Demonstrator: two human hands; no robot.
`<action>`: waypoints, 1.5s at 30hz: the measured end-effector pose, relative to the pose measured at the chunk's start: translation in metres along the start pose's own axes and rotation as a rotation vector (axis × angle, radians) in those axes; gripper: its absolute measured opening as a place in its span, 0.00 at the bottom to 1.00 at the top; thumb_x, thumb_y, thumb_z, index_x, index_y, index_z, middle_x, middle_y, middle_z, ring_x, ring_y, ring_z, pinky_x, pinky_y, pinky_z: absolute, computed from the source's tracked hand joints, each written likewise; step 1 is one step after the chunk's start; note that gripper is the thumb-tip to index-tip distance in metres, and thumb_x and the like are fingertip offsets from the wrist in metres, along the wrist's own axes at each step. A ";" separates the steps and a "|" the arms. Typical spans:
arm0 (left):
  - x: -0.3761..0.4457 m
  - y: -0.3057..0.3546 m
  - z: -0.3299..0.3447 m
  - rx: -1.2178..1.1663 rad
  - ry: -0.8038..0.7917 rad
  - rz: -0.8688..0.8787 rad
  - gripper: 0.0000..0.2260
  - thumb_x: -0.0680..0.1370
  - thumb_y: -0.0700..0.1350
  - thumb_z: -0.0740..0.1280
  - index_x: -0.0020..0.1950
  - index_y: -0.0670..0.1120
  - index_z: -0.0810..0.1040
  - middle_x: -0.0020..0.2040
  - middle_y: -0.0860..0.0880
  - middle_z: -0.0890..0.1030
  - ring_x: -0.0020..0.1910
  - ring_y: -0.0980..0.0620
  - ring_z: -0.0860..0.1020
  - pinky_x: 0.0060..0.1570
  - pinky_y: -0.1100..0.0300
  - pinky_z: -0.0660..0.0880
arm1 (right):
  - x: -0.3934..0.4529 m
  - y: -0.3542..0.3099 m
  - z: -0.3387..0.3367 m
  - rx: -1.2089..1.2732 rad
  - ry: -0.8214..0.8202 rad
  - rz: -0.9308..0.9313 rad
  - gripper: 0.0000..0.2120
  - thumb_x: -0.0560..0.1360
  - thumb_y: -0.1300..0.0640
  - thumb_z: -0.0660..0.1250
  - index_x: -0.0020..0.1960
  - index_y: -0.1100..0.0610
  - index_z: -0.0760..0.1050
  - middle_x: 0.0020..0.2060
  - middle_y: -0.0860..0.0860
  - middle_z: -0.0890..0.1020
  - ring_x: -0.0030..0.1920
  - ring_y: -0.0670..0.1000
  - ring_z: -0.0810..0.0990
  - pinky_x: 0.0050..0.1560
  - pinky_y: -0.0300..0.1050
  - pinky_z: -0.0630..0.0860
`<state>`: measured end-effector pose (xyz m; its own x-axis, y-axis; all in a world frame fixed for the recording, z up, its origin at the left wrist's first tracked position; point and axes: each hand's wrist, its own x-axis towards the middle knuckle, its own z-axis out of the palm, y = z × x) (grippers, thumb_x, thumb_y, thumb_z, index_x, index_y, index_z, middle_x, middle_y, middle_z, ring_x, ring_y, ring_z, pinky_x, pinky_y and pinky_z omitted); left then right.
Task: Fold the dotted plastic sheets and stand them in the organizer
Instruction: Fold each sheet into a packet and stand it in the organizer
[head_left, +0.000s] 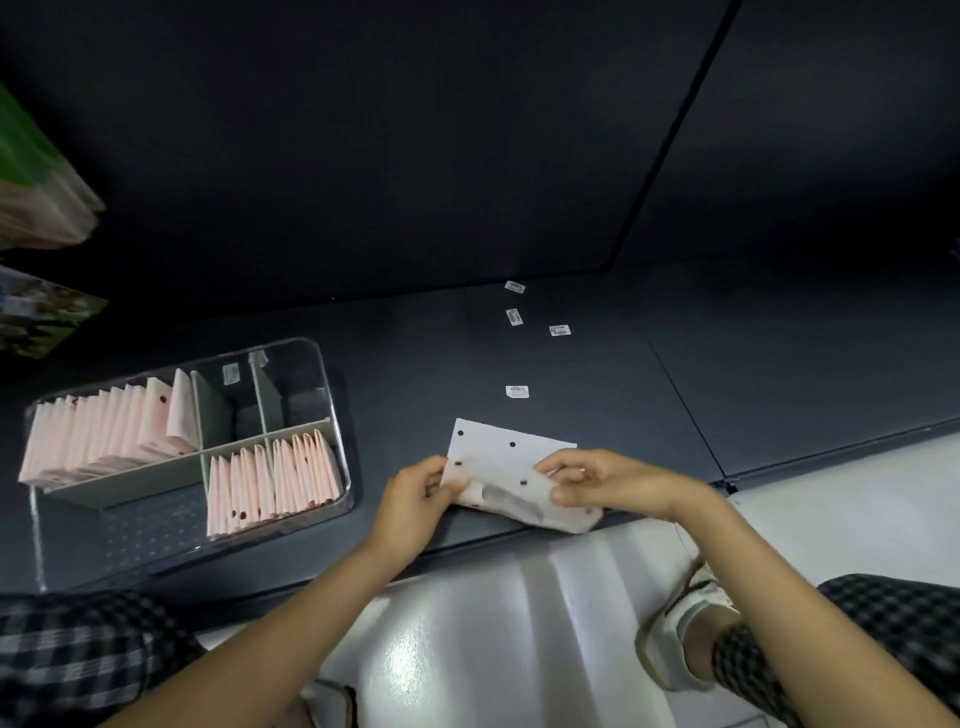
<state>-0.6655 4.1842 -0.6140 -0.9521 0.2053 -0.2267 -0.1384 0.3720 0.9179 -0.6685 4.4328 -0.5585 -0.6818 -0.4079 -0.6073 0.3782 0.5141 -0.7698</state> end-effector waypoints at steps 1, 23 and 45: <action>0.003 0.000 0.000 -0.042 0.033 -0.034 0.03 0.77 0.38 0.67 0.47 0.41 0.80 0.44 0.49 0.85 0.44 0.54 0.81 0.50 0.58 0.75 | -0.001 0.008 -0.006 0.070 -0.006 -0.003 0.22 0.67 0.43 0.71 0.58 0.46 0.75 0.58 0.47 0.80 0.60 0.45 0.77 0.62 0.41 0.72; -0.001 -0.052 0.024 1.109 -0.382 0.458 0.29 0.79 0.63 0.52 0.76 0.60 0.41 0.73 0.46 0.30 0.72 0.45 0.29 0.70 0.52 0.30 | 0.053 0.057 0.036 -0.223 0.969 0.190 0.09 0.75 0.53 0.67 0.52 0.57 0.73 0.42 0.50 0.79 0.49 0.55 0.78 0.44 0.47 0.75; 0.042 -0.023 0.011 0.648 -0.053 0.224 0.30 0.73 0.59 0.69 0.71 0.52 0.63 0.63 0.51 0.75 0.63 0.49 0.71 0.60 0.58 0.61 | 0.037 0.071 0.035 -0.196 0.764 -0.129 0.06 0.78 0.60 0.63 0.53 0.56 0.78 0.43 0.48 0.81 0.45 0.49 0.78 0.43 0.31 0.68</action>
<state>-0.6997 4.1945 -0.6480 -0.9218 0.3781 -0.0853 0.2666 0.7783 0.5684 -0.6446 4.4279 -0.6425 -0.9800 0.1202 -0.1584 0.1983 0.6507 -0.7330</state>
